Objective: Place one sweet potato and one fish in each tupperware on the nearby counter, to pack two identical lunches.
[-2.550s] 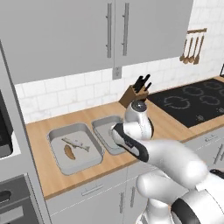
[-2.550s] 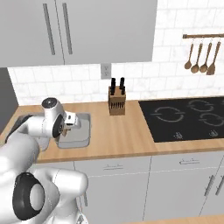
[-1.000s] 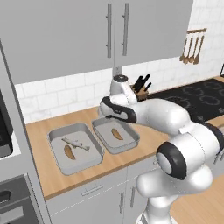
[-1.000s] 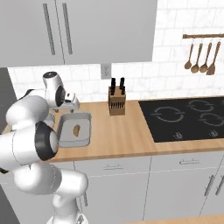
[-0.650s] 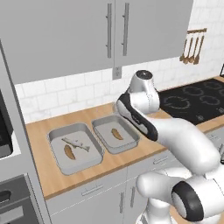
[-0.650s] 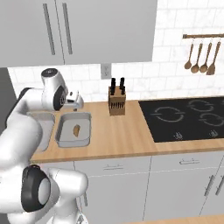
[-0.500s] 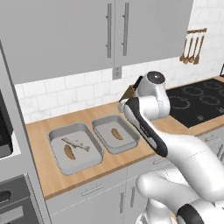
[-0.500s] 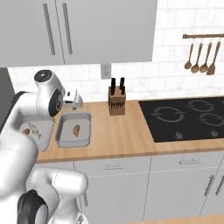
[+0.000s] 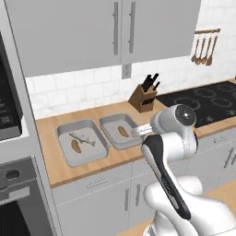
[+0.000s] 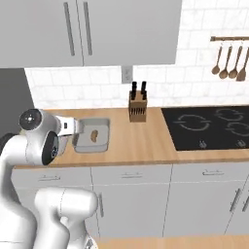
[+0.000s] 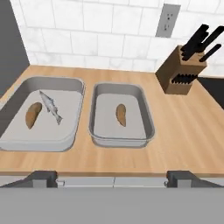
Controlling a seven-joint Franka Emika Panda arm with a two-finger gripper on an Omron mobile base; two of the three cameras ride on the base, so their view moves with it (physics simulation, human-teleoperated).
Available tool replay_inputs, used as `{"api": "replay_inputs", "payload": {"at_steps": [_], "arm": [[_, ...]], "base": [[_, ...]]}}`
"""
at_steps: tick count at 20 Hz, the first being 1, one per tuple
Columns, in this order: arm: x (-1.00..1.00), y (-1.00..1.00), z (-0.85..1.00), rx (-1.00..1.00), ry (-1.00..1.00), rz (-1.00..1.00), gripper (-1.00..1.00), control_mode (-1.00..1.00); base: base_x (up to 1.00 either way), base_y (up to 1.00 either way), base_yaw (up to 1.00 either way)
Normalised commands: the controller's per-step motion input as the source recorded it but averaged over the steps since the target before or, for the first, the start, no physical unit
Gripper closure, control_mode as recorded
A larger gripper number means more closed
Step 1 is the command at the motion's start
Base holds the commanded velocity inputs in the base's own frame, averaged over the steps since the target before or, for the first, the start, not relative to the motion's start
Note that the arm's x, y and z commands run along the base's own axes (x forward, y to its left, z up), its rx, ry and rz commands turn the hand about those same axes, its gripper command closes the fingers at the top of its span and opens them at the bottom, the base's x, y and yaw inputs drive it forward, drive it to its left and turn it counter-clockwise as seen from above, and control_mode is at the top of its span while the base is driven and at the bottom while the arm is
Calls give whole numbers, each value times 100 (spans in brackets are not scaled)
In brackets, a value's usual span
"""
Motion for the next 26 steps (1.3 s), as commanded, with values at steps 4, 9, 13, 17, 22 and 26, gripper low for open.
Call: {"api": "replay_inputs", "payload": {"at_steps": [4, 9, 13, 17, 22, 26], "arm": [[0, 0, 0, 0, 0, 0, -100, 100], [0, 0, 0, 0, 0, 0, -100, 100], [0, 0, 0, 0, 0, 0, -100, 100], [0, 0, 0, 0, 0, 0, -100, 100], [0, 0, 0, 0, 0, 0, -100, 100], [0, 0, 0, 0, 0, 0, -100, 100]], "base": [[-100, 24, 41], [-100, 22, 53], [-99, 36, 66], [-97, 53, 66], [-57, 87, 71], [-31, 100, 59]]}}
